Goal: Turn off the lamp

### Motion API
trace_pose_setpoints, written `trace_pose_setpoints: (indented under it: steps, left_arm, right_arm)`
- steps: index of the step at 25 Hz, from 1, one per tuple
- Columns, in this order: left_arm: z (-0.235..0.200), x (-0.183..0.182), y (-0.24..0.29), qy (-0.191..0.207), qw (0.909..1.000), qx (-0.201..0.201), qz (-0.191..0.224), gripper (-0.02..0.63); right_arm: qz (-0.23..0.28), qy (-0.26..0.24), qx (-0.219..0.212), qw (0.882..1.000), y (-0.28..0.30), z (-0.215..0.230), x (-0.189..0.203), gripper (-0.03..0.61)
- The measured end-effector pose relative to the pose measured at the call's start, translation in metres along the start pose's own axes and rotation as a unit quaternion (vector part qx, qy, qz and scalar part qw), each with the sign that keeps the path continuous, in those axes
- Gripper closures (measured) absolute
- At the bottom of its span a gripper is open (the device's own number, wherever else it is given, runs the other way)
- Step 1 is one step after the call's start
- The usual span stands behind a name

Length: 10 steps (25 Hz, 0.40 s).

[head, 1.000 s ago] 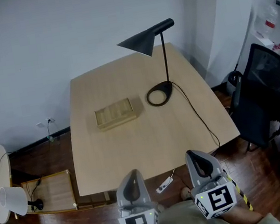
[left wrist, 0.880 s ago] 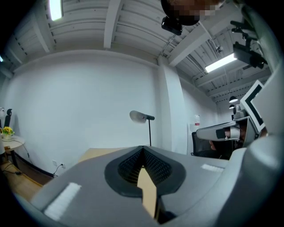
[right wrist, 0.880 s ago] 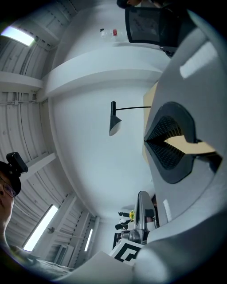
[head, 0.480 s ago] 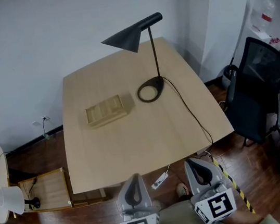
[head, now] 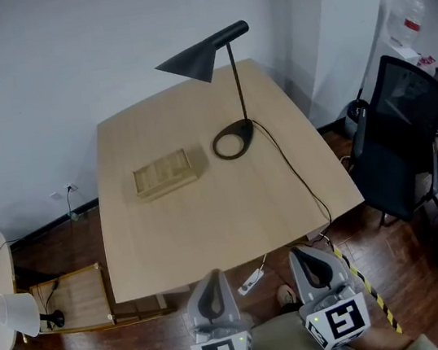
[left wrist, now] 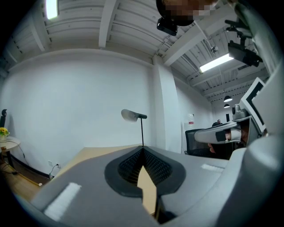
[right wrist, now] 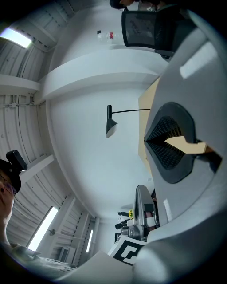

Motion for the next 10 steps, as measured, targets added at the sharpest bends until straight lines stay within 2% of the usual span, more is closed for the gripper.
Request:
trace_pose_setpoints:
  steps: [6, 10]
  left_arm:
    - [0.0001, -0.0012, -0.0029, -0.014, 0.9999, 0.004, -0.005, 0.614]
    - [-0.0048, 0.0022, -0.0049, 0.003, 1.0, 0.001, 0.001, 0.614]
  right_arm:
    - [0.001, 0.0, 0.001, 1.0, -0.0021, -0.0035, 0.0015, 0.578]
    - [0.001, -0.002, 0.002, 1.0, -0.0035, -0.0049, 0.0, 0.578]
Point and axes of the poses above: the fingertips, and each gripper's own axes: y forward along the fingers, z to its right, x out of its underside, the point moved 1 cm from there along -y, backward along the fingers, and after that the axes turned 8 degrees about -z, right-handed, at the moved point
